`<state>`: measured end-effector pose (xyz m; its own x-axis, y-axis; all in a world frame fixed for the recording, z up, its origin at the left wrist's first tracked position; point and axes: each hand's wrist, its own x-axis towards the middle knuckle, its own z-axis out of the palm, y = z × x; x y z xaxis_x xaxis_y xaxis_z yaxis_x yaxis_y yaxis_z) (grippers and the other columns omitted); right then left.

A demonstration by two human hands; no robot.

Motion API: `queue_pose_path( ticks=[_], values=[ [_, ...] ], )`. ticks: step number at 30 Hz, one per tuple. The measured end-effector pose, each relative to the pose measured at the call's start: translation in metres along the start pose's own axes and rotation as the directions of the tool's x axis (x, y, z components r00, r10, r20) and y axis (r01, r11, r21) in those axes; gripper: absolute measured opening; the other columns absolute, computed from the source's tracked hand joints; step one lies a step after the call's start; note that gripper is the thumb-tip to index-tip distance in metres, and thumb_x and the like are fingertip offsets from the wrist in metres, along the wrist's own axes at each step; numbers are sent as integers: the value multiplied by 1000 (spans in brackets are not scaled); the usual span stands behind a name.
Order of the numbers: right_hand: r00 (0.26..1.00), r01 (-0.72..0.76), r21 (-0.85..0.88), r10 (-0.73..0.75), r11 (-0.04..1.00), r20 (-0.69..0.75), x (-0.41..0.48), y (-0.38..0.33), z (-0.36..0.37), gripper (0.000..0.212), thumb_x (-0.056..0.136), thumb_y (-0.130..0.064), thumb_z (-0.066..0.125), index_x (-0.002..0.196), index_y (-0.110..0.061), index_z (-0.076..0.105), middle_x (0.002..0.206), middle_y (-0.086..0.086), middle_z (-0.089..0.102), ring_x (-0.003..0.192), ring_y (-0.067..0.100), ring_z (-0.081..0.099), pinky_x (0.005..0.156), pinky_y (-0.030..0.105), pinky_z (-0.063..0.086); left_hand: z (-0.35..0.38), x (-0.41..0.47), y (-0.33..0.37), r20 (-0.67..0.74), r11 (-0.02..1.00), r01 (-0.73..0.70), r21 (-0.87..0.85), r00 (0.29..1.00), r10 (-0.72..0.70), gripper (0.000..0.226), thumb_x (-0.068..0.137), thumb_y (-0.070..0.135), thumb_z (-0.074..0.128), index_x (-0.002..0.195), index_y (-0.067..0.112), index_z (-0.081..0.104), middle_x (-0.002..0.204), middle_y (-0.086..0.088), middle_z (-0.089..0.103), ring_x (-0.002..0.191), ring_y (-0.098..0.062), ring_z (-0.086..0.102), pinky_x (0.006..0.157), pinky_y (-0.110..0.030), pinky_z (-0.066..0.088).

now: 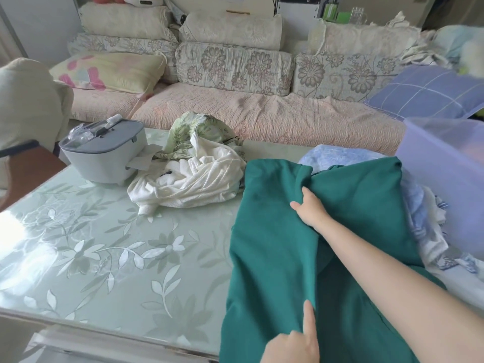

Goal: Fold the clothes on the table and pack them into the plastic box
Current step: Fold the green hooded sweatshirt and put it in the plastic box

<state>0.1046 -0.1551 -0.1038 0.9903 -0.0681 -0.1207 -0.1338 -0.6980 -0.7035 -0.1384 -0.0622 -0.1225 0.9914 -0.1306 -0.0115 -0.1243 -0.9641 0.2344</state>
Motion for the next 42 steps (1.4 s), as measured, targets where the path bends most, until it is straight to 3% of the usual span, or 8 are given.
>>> queue_pose_path(
  ticks=[5, 12, 14, 17, 21, 31, 36, 42],
  values=[
    [998, 48, 14, -48, 999, -29, -9, 8, -6, 60, 88, -20, 65, 139, -3, 37, 133, 11, 53, 123, 27, 49, 91, 26, 36, 38, -4, 5, -156, 996, -87, -27, 984, 82, 144, 16, 46, 57, 149, 20, 10, 37, -9, -2, 36, -17, -3, 52, -20, -14],
    [994, 98, -13, -97, 995, 48, -24, 17, -6, 78, 84, -22, 69, 148, -12, 26, 138, 10, 51, 124, 26, 49, 104, 34, 39, 40, -5, 12, 39, 990, -131, -45, 990, 133, 104, 22, 33, 51, 121, 7, 65, 38, 1, 5, 35, -19, 1, 57, -23, -17],
    [990, 139, -75, -136, 987, 49, -30, 16, -7, 77, 87, -21, 65, 150, -13, 22, 143, 12, 44, 131, 28, 40, 109, 34, 32, 11, 0, 17, 256, 983, -17, -181, 965, 63, 89, 69, 45, 56, 147, 10, 31, 48, -4, 32, 39, -22, 29, 39, -20, 9],
    [973, 229, -295, -218, 928, 70, -45, 9, -7, 64, 91, -35, 58, 147, -21, 32, 152, 11, 31, 138, 27, 24, 111, 33, 21, 9, 1, 4, 14, 955, -124, -268, 991, 133, 77, 73, 68, 17, 145, 38, 15, 95, -5, 66, 88, -26, 63, 74, -30, 46],
    [894, 442, -576, -391, 687, 220, -62, 7, -3, 55, 95, -50, 44, 146, -31, 32, 160, -3, 10, 146, 20, 6, 116, 39, 1, 16, 11, -29, -309, 961, -184, -205, 944, 115, 44, 68, 37, 61, 111, 28, 58, 88, 10, 60, 88, -13, 64, 74, -24, 51],
    [864, 447, -545, -185, 709, 468, -54, 22, -4, 61, 99, -53, 31, 152, -31, 11, 160, -7, 2, 147, 9, 5, 118, 38, -11, 45, 3, -48, -190, 958, -235, -165, 961, 203, 58, 69, 43, 40, 126, 32, 49, 132, 8, 55, 120, -23, 54, 83, -34, 55],
    [800, 584, -453, -383, 673, 463, -73, -10, 14, 46, 100, -38, 40, 145, -30, 36, 158, -10, 16, 145, 9, 13, 116, 38, -9, 15, -1, -83, -441, 919, -112, -377, 895, -72, 33, 83, 17, 49, 113, 24, 62, 117, 9, 58, 106, -12, 50, 88, -18, 36],
    [679, 695, -326, -436, 641, 591, -72, -39, 55, 56, 95, -2, 43, 141, -34, 42, 155, -12, 25, 143, 14, 15, 116, 29, 3, 17, -14, -88, -65, 704, 314, -637, 888, -455, 43, 96, 34, 50, 133, 17, 37, 112, 6, 54, 109, -16, 54, 80, -22, 36]
  ],
)
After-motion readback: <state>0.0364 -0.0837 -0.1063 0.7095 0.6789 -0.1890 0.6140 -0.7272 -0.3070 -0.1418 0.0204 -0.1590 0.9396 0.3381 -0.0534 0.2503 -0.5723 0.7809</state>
